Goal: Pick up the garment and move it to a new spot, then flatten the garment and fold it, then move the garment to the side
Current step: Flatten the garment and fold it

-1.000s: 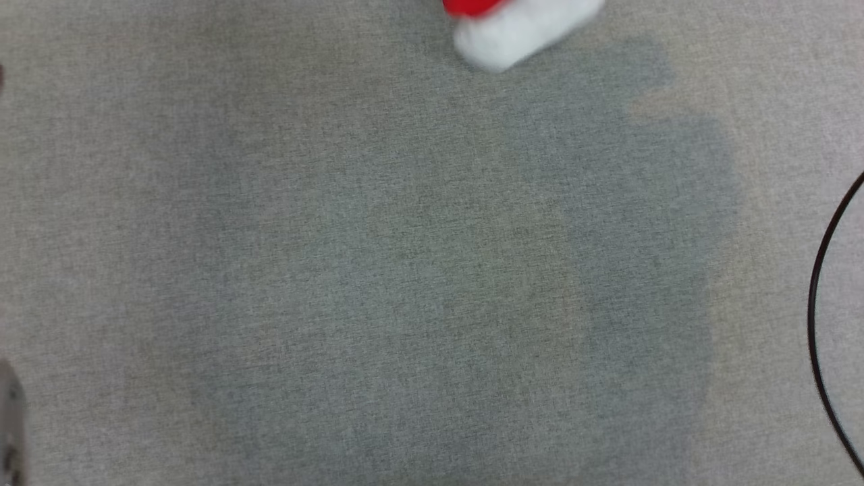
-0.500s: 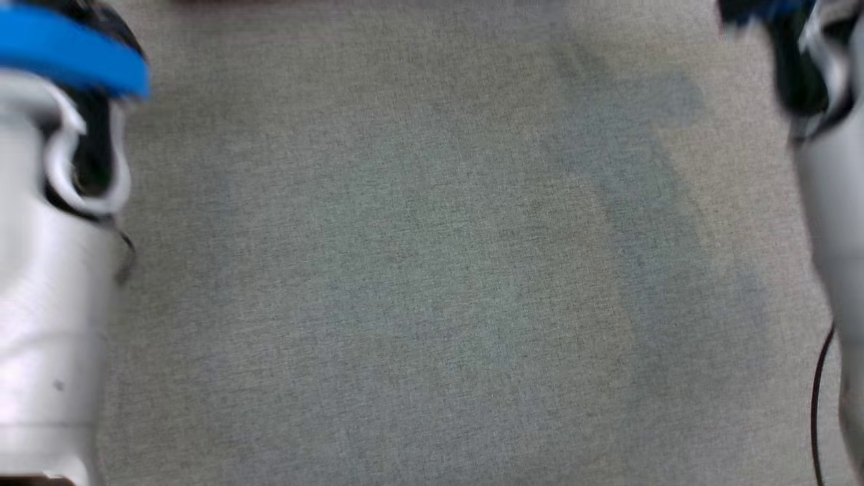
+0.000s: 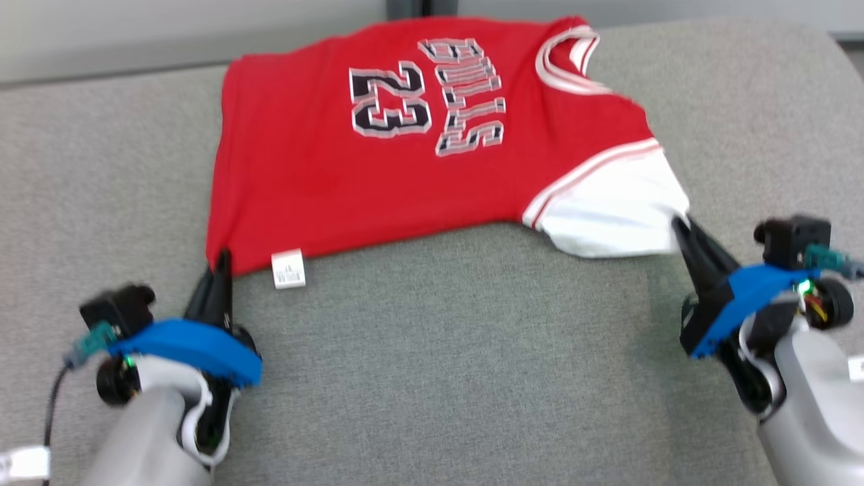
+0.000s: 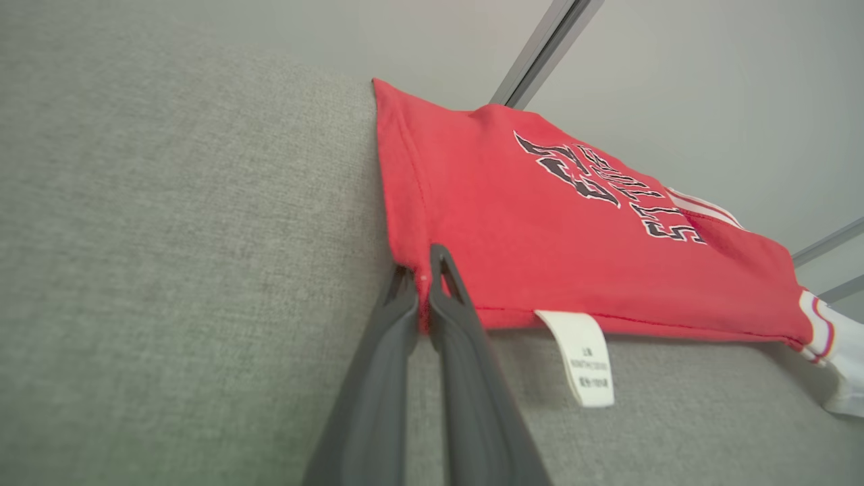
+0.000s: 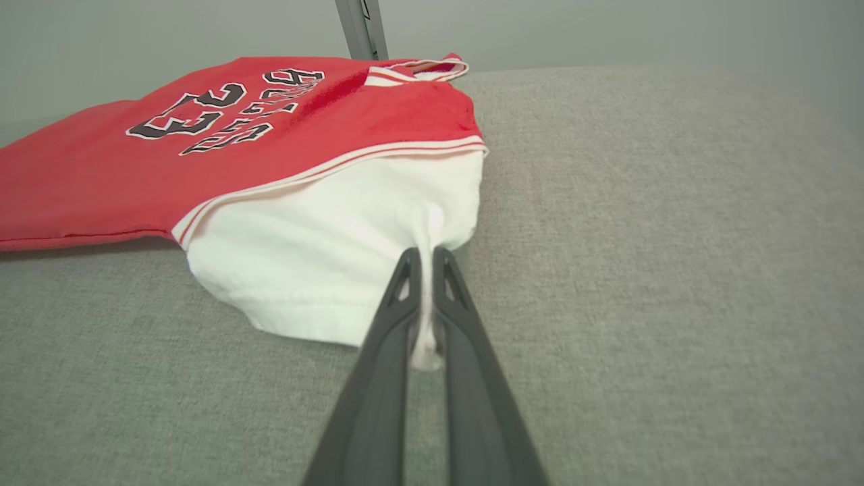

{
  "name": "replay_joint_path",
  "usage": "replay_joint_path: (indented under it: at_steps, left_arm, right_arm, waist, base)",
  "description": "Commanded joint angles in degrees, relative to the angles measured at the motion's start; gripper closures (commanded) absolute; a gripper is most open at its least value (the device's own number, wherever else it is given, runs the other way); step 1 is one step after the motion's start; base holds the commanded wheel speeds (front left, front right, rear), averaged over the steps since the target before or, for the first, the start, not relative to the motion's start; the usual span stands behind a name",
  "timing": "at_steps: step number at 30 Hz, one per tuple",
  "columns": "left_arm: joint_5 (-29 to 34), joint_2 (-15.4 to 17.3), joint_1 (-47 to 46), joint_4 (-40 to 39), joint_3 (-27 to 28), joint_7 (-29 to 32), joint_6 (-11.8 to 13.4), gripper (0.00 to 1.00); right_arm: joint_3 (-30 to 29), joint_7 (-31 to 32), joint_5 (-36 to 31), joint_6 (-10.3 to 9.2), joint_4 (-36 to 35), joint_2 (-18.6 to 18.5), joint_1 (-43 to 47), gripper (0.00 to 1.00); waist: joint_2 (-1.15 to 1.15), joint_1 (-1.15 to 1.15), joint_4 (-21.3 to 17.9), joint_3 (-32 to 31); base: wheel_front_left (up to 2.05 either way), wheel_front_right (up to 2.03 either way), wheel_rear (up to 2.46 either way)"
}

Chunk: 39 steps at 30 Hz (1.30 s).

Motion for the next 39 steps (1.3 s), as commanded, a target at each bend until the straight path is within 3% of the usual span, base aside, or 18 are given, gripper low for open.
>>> replay_joint_path:
  at_steps: [1,7,13,19,28,33,39]
  left_arm:
    - [-0.12,0.01,1.90,-0.42,-0.05,-0.25,-0.31,1.00]
    - [0.73,0.32,10.94,-5.46,-2.00,0.74,2.37,1.00]
    - [1.79,2.09,18.34,-13.78,-3.48,4.23,7.22,1.00]
    - [3.13,6.09,25.77,-24.32,-5.54,10.70,11.90,1.00]
    - [6.83,13.94,31.66,-36.50,-7.30,19.21,17.92,1.00]
    - [6.84,17.27,32.52,-41.72,-7.27,23.20,18.73,1.00]
    - [4.56,17.94,27.91,-45.55,-8.22,28.82,16.17,1.00]
  right_arm:
    - [-0.94,1.11,-0.50,0.01,-1.22,0.15,2.39,1.00]
    - [-7.41,11.81,-4.35,0.01,-10.90,2.07,13.98,1.00]
    - [-13.98,26.32,-8.56,0.01,-25.80,6.00,24.97,1.00]
    - [-17.04,39.46,-11.00,0.01,-38.68,10.00,33.59,1.00]
    - [-17.00,52.49,-11.75,0.01,-48.90,11.77,40.29,1.00]
    - [-16.76,55.00,-12.09,0.01,-51.85,11.76,40.27,1.00]
    - [-15.65,54.36,-11.49,0.01,-52.03,9.11,35.29,1.00]
  waist:
    - [0.00,0.01,0.95,-3.08]
    - [0.00,0.01,2.22,-7.49]
    - [0.00,0.01,2.83,-9.91]
    - [0.00,0.01,2.93,-10.76]
    - [0.00,0.01,2.41,-10.36]
    - [0.00,0.01,2.32,-10.32]
    - [0.00,0.01,2.86,-9.87]
  base:
    - [0.00,0.00,0.00]
    - [0.00,0.00,0.00]
    - [0.00,0.00,0.00]
    - [0.00,0.00,0.00]
    - [0.00,0.00,0.00]
    - [0.00,0.00,0.00]
    - [0.00,0.00,0.00]
